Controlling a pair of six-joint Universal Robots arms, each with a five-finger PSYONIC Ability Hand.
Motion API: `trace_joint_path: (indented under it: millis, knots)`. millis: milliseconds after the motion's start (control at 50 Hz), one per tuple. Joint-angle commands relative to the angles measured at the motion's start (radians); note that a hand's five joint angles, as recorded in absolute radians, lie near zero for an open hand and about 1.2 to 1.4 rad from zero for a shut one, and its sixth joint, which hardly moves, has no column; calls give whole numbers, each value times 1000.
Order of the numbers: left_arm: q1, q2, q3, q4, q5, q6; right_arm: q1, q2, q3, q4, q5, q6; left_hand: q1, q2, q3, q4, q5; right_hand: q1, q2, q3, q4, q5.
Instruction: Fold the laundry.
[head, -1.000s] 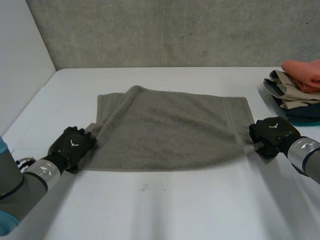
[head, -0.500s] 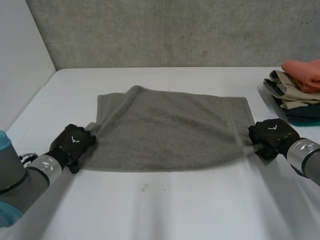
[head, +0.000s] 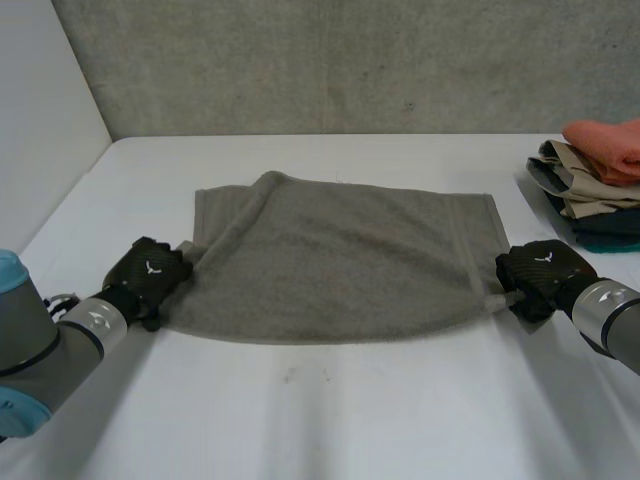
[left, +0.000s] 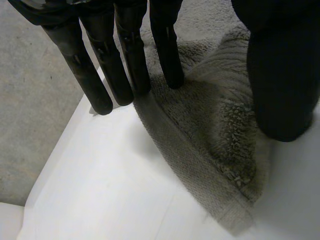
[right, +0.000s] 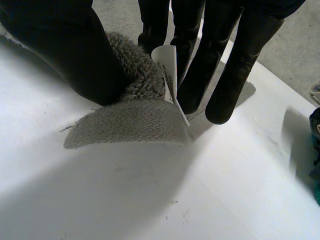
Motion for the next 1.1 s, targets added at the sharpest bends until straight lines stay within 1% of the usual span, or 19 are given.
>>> trace_joint_path:
  millis: [20,120,140,200,220,240,280,420,500,560,640,660,680,740,800,880,980,1060,1100]
  knots:
    - [-4,2,17,1,-1,-4,-1,6,0,0,0,0,87,94,95,94,222,414,225,208,209,227]
    - [-6,-1,21,1,-2,-7,-1,9,0,0,0,0,90,97,98,97,225,414,225,208,209,227]
    - [-7,-6,23,1,-4,-10,-1,11,0,0,0,0,134,141,142,140,268,414,225,208,209,227]
    - [-7,-12,24,1,-5,-16,-1,11,0,0,0,0,353,360,362,360,488,414,225,208,209,227]
    - [-6,-14,24,1,-8,-22,-2,11,0,0,0,0,546,553,554,553,681,414,225,208,209,227]
    - [-6,-14,24,1,-11,-25,-2,11,-2,0,0,0,638,645,646,645,773,414,225,208,209,227]
    - [-7,-12,23,1,-14,-33,-2,9,-3,0,1,0,747,754,755,754,882,414,225,208,209,227]
    - [-17,29,3,-27,-80,-116,-4,-1,-11,14,6,-2,747,754,755,754,882,414,225,208,209,227]
    - [-23,81,-14,-111,-108,-131,1,-17,-18,67,9,-24,747,754,755,754,882,414,225,208,209,227]
    - [-18,172,-45,-232,-126,-123,-2,-81,-18,194,15,-101,747,754,755,754,882,414,225,208,209,227]
    - [-3,304,-91,-381,-148,-123,-27,-156,-11,397,20,-253,747,754,755,754,882,414,225,208,209,227]
    - [2,327,-98,-410,-154,-123,-42,-184,-2,479,23,-314,747,754,755,754,882,414,225,208,209,227]
    - [11,368,-118,-471,-169,-123,-48,-198,1,521,23,-345,747,754,755,754,882,414,225,208,209,227]
    - [20,414,-140,-559,-195,-122,-82,-254,38,659,34,-460,747,754,755,754,882,414,225,208,209,227]
    - [16,431,-160,-639,-208,-122,-109,-271,61,699,40,-534,747,754,755,754,882,414,225,208,209,227]
    - [5,405,-149,-630,-214,-122,-107,-253,67,666,43,-561,747,754,755,754,882,414,225,208,209,227]
    - [-9,309,-69,-571,-264,-125,-96,-118,-3,545,72,-482,747,754,755,754,882,414,225,208,209,227]
    - [-99,264,21,-513,-278,-145,-81,-29,-89,464,122,-404,747,754,755,754,882,414,225,208,209,227]
    - [-142,220,85,-435,-291,-163,-53,3,-133,428,155,-376,747,754,755,754,882,414,225,208,209,227]
